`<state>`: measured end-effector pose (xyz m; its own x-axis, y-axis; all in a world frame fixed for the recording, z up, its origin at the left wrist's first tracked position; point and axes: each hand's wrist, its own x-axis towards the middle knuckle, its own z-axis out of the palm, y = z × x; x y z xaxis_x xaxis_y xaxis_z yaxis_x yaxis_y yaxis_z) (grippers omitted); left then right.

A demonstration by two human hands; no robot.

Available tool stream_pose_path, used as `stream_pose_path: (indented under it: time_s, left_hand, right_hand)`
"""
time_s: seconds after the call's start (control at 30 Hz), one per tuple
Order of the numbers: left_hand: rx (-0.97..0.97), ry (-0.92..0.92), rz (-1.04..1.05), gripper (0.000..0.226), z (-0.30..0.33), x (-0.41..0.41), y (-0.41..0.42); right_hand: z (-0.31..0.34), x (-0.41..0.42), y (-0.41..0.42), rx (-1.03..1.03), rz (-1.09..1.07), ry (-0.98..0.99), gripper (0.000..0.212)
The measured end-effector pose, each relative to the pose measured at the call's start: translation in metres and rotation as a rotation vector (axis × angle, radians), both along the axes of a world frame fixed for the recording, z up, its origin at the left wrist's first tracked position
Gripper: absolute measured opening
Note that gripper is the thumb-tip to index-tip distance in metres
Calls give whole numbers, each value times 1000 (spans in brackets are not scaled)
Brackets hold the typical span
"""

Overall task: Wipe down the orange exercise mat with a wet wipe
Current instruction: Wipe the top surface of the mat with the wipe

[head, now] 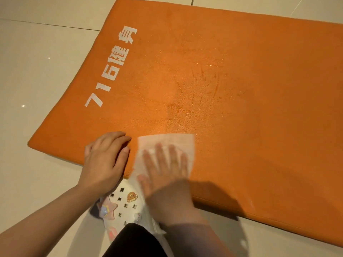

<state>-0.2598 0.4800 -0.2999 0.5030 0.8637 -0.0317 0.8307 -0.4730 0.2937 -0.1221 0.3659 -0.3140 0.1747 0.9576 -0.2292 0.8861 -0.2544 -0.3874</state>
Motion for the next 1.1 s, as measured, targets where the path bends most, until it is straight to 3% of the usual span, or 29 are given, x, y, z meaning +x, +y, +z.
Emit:
stream_pose_path:
  time_s: [0.1, 0.2, 0.3, 0.43, 0.5, 0.63, 0.7, 0.83, 0.93, 1.1]
  left_hand:
    - [12, 19, 89, 51, 2, -10, 6]
    - [-54, 53, 195, 59, 2, -26, 14]
    - [-85, 70, 163, 65, -1, -34, 13]
    - [-94, 36, 174, 66, -5, -30, 12]
    - [-98, 6, 187, 65, -4, -31, 13]
    - [-85, -26, 180, 58, 0, -35, 11]
    - [-87, -79, 222, 54, 2, -40, 11]
    - [-119, -153, 336, 50, 4, -46, 18]
    - [-83, -140, 288, 44, 5, -41, 19]
    - [-63, -30, 270, 50, 4, -33, 17]
  right_hand:
    - [13, 4, 14, -26, 175, 131, 62]
    - [-5, 57, 13, -99, 87, 42, 82]
    - [-17, 125, -10, -146, -200, -134, 84]
    - [-4, 161, -37, -362, -538, -98, 72]
    - [2, 134, -32, -364, -475, -75, 66]
    - [3, 35, -6, -166, -58, 48, 70]
    - [10, -5, 18, -100, 136, 95, 61]
    - [18, -29, 74, -65, 410, 109, 54]
    - [8, 4, 101, -167, 334, 87, 59]
    - [-19, 117, 85, -202, -82, -126, 65]
